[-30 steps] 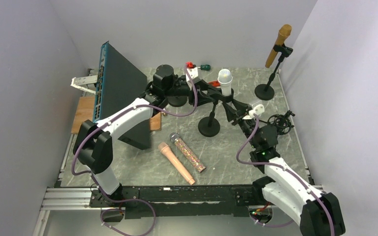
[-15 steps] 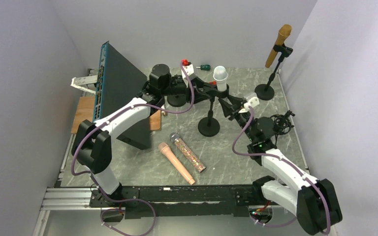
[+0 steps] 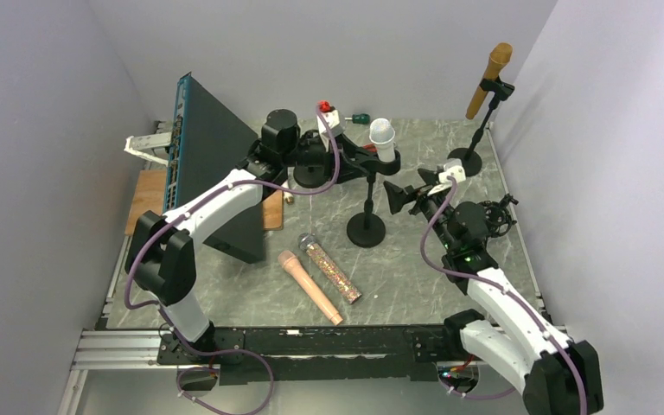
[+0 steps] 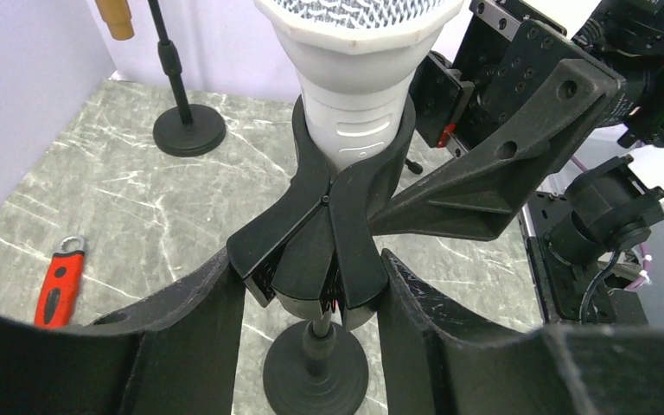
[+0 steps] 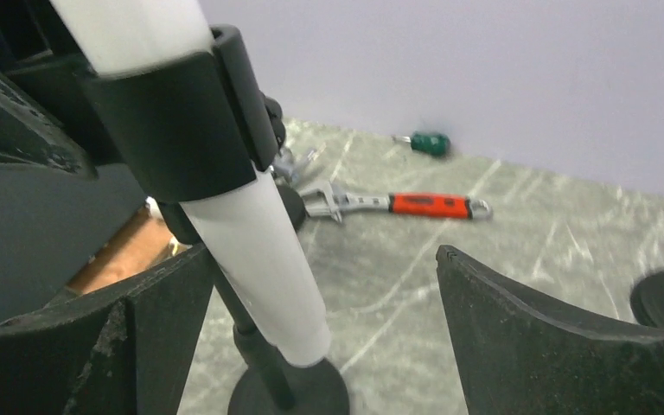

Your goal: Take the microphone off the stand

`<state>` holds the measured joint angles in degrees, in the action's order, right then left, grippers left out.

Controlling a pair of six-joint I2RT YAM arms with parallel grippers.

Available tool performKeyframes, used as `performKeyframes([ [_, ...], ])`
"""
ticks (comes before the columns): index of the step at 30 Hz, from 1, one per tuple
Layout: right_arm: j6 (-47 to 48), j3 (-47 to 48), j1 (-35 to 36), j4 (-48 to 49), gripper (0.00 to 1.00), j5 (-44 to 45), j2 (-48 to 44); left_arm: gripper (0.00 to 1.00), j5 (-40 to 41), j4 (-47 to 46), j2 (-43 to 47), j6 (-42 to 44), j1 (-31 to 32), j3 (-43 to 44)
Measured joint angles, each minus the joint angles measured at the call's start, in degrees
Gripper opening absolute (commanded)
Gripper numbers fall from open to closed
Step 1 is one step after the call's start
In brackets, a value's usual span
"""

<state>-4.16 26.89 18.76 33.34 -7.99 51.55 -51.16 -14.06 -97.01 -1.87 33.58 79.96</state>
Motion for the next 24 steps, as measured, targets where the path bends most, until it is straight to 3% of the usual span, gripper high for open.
performKeyframes([
  [5,-0.8,2.4,0.0,-14.7,1.0,3.6,-7.9,0.59,0.0,0.2,0.0,-0.4,0.7,0.0],
  [9,-0.9,11.3,-0.2,-27.3,1.0,3.2,-10.3,0.74,0.0,1.0,0.0,-1.0,0.8,-0.1],
  [15,-0.5,29.0,-0.2,-40.2,1.0,-1.0,-5.5,0.77,0.0,2.9,0.0,-2.3,0.8,-1.0],
  [17,0.0,33.3,-0.2,-42.4,1.0,-2.4,-2.8,0.91,0.0,2.9,0.0,-2.3,0.8,-1.1],
  [18,0.2,35.2,-0.2,-43.3,1.0,-3.1,-1.2,0.92,0.0,2.8,0.0,-2.5,0.9,-1.1],
  [24,1.3,40.1,-0.1,-47.1,0.99,-7.0,6.1,0.95,0.1,2.8,0.1,-2.3,1.3,-1.3],
])
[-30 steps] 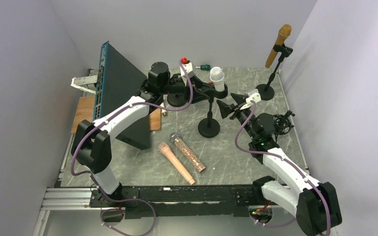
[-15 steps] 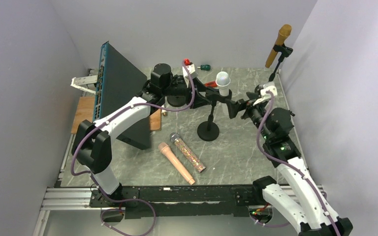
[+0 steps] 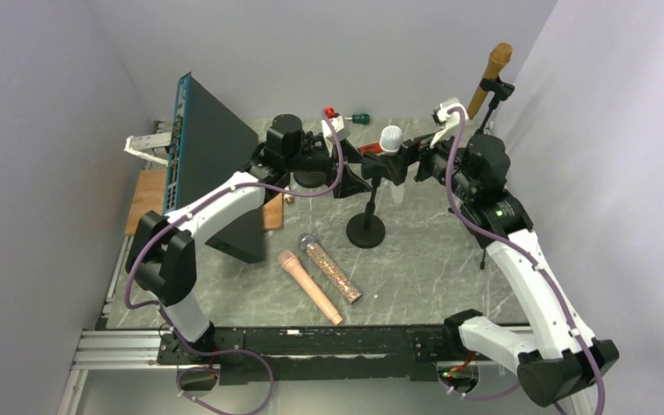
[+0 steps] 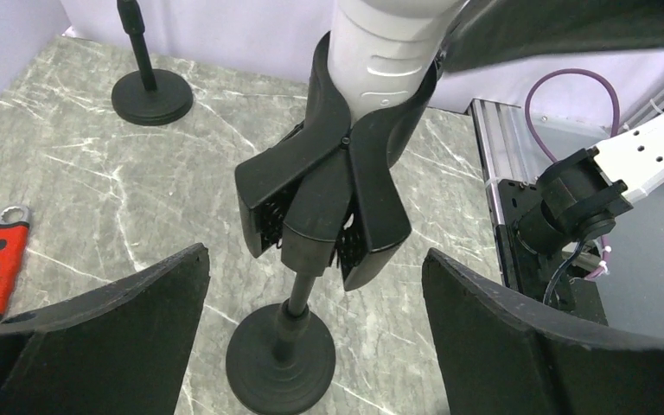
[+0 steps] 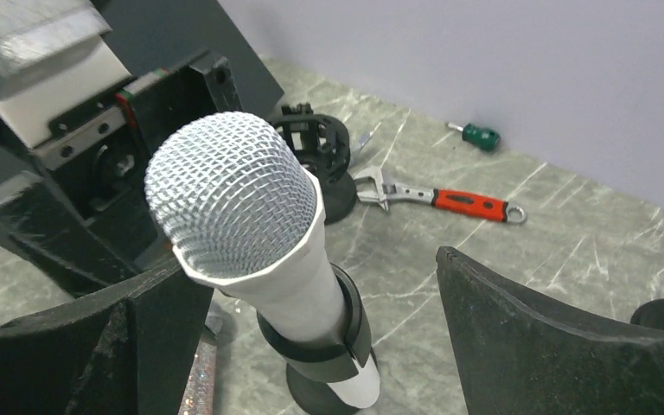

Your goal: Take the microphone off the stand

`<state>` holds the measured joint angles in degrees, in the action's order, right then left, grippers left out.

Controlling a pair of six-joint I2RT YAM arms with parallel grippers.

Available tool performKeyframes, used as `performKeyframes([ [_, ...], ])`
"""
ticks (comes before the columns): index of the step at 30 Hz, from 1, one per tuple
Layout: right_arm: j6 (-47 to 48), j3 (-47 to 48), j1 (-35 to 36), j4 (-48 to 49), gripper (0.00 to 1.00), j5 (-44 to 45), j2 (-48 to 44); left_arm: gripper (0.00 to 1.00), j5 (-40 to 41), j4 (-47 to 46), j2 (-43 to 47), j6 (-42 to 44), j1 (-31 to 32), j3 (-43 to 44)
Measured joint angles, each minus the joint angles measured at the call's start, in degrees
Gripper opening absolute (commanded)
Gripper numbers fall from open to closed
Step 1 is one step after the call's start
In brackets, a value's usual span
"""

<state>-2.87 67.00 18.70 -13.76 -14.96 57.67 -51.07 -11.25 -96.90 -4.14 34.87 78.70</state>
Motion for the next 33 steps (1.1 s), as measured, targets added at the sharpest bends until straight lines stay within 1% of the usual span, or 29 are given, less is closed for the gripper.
performKeyframes([
  [3,0.5,0.6,0.5,-1.2,0.97,-0.6,2.2,0.95,0.0,0.0,0.0,0.0,0.0,0.0],
  [7,1.2,0.8,1.1,-1.3,0.9,-1.7,3.5,0.94,-0.1,0.0,-0.1,-0.1,0.0,0.7],
  [8,1.4,1.1,1.4,-1.3,0.88,-1.9,3.8,0.94,-0.1,-0.1,-0.2,-0.2,0.0,1.1],
  [12,2.4,2.6,2.3,-1.2,0.73,-2.5,5.3,0.93,-0.1,-0.1,-0.6,-0.1,0.1,3.1],
  [16,3.2,4.2,2.9,-1.2,0.7,-3.6,6.9,0.94,-0.6,-0.5,-1.5,0.0,0.5,5.2],
  [18,3.4,4.9,3.0,-1.2,0.65,-3.6,7.7,0.94,-0.8,-0.5,-2.3,0.2,1.0,6.1],
  [21,3.9,5.0,3.1,-1.2,0.52,-3.6,7.9,0.92,-1.6,-0.4,-3.2,0.7,1.7,6.7],
  [25,4.3,5.0,3.3,-1.2,0.49,-4.0,7.9,0.88,-2.2,-0.2,-4.1,1.7,2.1,6.8],
  [26,4.3,5.0,3.3,-1.2,0.45,-4.1,7.9,0.83,-2.3,-0.2,-4.3,1.8,2.1,6.8],
  [27,4.4,5.0,3.3,-1.2,0.37,-4.3,7.9,0.73,-2.4,-0.2,-4.5,1.9,2.1,6.8],
  [28,4.4,5.0,3.3,-1.2,0.29,-4.4,7.9,0.53,-2.6,-0.1,-4.7,2.1,2.1,6.8],
  [29,4.5,5.0,3.3,-1.2,0.2,-4.5,7.9,0.12,-2.7,0.0,-4.9,2.0,2.1,6.9],
  [30,4.5,5.0,3.3,-1.2,0.11,-4.6,7.9,0.0,-2.8,0.2,-5.0,2.0,2.1,7.1],
  [32,4.9,5.0,3.3,-1.2,0.0,-4.6,7.9,0.0,-2.6,1.9,-5.8,3.6,1.8,8.7],
  [33,4.9,5.0,3.4,-1.2,0.0,-4.6,7.9,0.0,-2.3,3.1,-5.9,4.1,1.7,9.3],
])
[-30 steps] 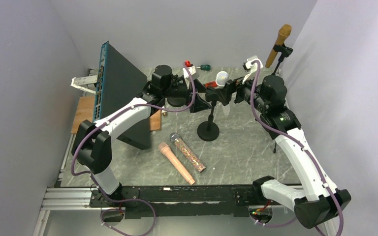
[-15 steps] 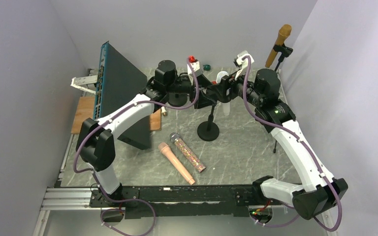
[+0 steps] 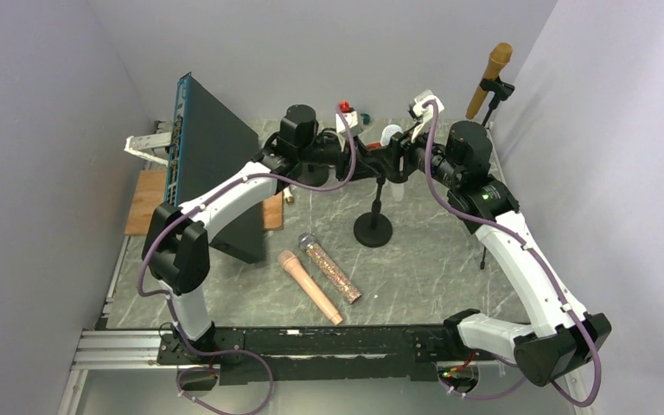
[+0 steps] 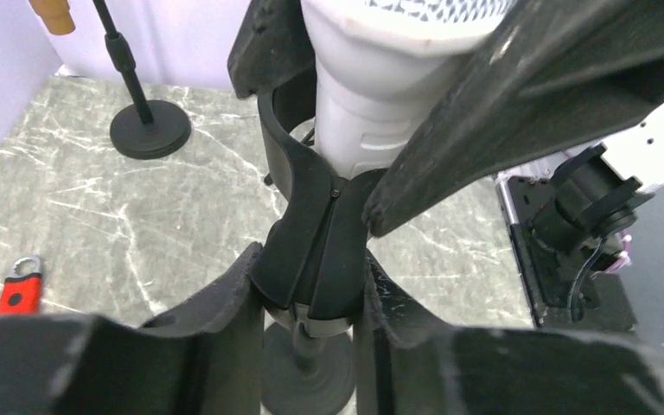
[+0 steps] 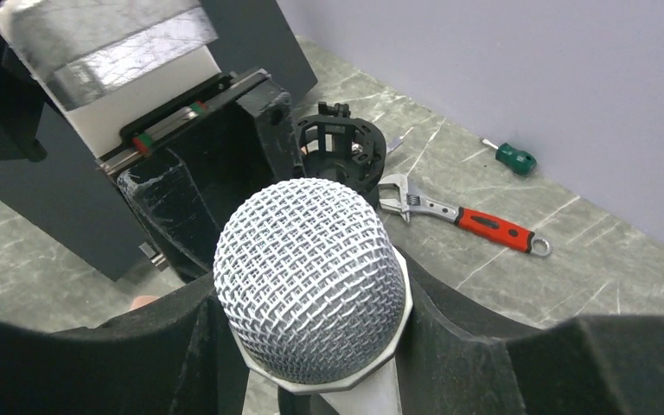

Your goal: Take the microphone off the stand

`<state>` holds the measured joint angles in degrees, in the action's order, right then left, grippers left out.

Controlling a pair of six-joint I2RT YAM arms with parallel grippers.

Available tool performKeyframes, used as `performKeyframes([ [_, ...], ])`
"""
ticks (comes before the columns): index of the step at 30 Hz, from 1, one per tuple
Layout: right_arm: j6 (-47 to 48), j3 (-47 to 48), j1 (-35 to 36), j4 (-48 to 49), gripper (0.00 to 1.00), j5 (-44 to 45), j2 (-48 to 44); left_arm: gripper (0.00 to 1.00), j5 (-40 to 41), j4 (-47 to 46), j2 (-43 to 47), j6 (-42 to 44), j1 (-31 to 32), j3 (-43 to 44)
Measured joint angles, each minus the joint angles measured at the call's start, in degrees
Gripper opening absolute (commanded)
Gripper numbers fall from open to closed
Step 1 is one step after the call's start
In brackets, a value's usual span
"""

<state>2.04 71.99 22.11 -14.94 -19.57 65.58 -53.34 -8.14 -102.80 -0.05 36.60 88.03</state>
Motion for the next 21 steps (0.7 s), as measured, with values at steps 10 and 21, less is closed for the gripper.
performKeyframes([
  [10,2.5,4.8,0.5,-0.5,0.0,3.7,0.0,0.0,1.0,4.6,-0.1,4.3,0.1,1.4],
  [21,4.1,19.8,1.5,0.0,0.0,20.3,-0.5,0.03,4.2,6.9,0.5,6.6,0.6,1.8],
])
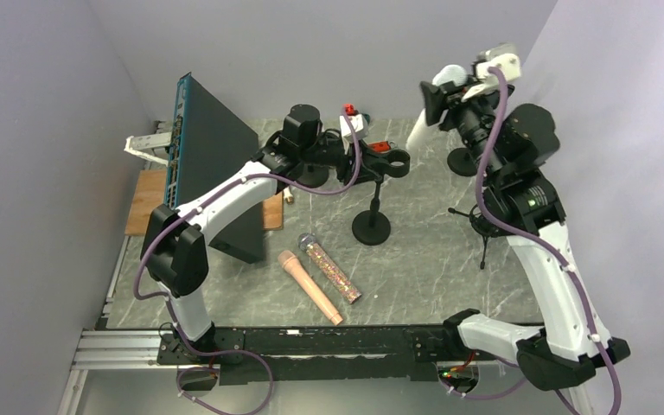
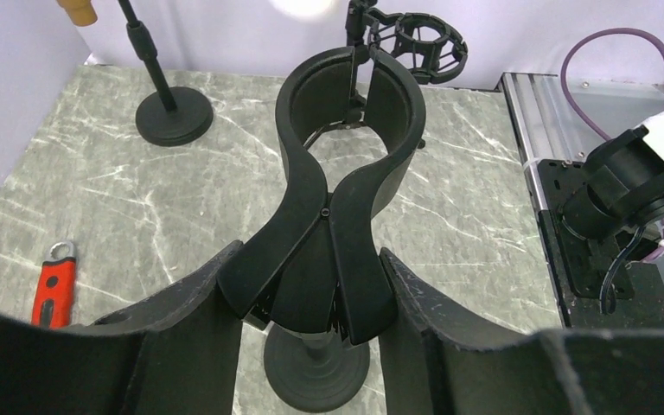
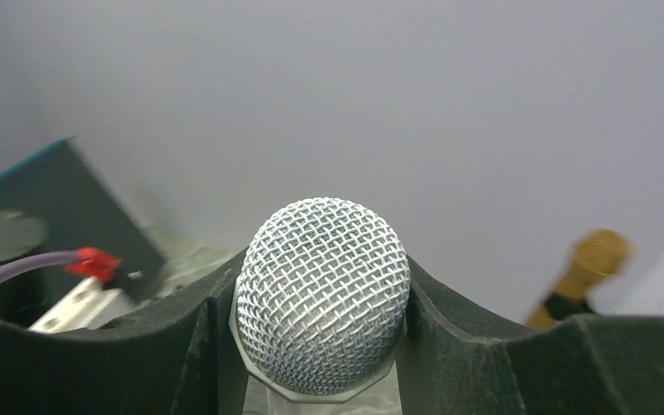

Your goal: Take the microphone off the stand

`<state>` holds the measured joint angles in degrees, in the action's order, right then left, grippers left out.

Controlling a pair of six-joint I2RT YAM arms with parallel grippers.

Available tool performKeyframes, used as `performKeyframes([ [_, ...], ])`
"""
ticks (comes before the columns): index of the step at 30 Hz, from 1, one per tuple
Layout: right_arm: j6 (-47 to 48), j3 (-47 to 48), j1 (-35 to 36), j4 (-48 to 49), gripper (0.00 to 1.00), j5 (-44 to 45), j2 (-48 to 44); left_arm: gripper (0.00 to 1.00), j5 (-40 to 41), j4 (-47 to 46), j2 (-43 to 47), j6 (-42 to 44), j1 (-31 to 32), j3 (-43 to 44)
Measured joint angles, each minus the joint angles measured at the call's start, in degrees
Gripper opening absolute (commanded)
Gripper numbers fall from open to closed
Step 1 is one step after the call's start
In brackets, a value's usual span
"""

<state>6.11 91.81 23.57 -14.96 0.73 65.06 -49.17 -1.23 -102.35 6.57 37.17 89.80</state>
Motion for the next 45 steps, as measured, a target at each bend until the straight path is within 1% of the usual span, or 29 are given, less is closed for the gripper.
performKeyframes([
  [3,3.2,-0.7,-0.5,1.6,0.0,7.4,-2.5,0.13,1.0,0.9,0.5,0.4,0.2,0.0],
  [4,3.8,-1.7,-0.7,2.1,0.0,9.7,-3.8,0.2,1.3,1.3,0.6,0.5,0.2,0.0],
  [5,4.3,-3.3,-0.8,2.7,0.0,11.6,-5.5,0.31,1.6,1.6,0.7,0.5,0.2,0.0],
  [7,4.7,-5.9,-0.8,3.2,0.0,13.8,-8.1,0.62,2.1,2.0,0.7,0.7,0.2,0.2],
  [8,4.8,-7.8,-0.8,3.3,0.0,14.6,-9.8,0.8,2.4,2.6,0.7,0.7,0.2,0.5],
  [9,4.8,-9.3,-0.8,3.3,0.0,15.3,-11.0,0.94,2.9,3.2,0.7,0.7,0.2,0.7],
  [10,4.8,-10.6,-0.8,3.0,0.0,15.6,-11.9,0.99,3.5,3.7,0.7,1.0,0.2,0.8],
  [14,3.8,-16.9,-0.8,2.7,0.0,15.8,-16.0,1.0,6.2,6.9,0.8,0.5,0.1,0.8],
  [17,2.3,-22.2,-0.8,1.3,0.0,15.4,-18.7,0.99,7.6,7.8,1.2,0.9,0.1,0.8],
  [20,0.6,-25.5,-0.8,-0.4,0.0,14.4,-20.2,0.99,8.6,9.6,1.7,2.0,0.2,1.7],
  [28,-2.5,-26.8,-0.8,-2.6,0.0,12.2,-22.5,0.99,8.8,11.4,1.7,4.9,1.3,8.7],
  [30,-3.0,-26.8,-0.8,-2.7,0.0,12.1,-23.3,0.96,8.7,11.6,1.6,5.9,2.3,9.3],
  [31,-3.1,-26.8,-0.8,-2.7,0.0,12.0,-23.6,0.92,8.7,12.0,1.5,6.3,2.7,9.6],
  [32,-3.3,-26.8,-0.8,-2.7,0.0,12.0,-23.9,0.85,8.7,12.3,1.2,6.5,3.0,10.0],
  [34,-3.5,-26.8,-0.8,-3.0,0.0,12.0,-24.3,0.66,8.7,13.0,0.4,7.3,3.7,11.0],
  [39,-3.8,-27.4,-0.8,-3.1,0.0,12.0,-25.2,0.39,9.0,13.1,-1.3,8.8,4.1,11.8],
  [40,-3.9,-27.7,-0.8,-3.2,0.0,12.0,-25.3,0.32,9.0,13.1,-1.4,9.0,4.1,11.8],
  [42,-4.1,-28.2,-0.8,-3.5,0.0,12.0,-25.3,0.13,9.0,13.1,-1.4,9.0,4.1,11.8],
  [43,-4.2,-28.5,-0.8,-3.6,0.0,12.0,-25.3,0.05,9.0,12.9,-1.4,9.0,4.3,11.6],
  [45,-4.3,-28.9,-0.8,-4.1,0.0,11.9,-25.3,0.03,9.2,11.5,-1.2,9.0,4.5,10.6],
])
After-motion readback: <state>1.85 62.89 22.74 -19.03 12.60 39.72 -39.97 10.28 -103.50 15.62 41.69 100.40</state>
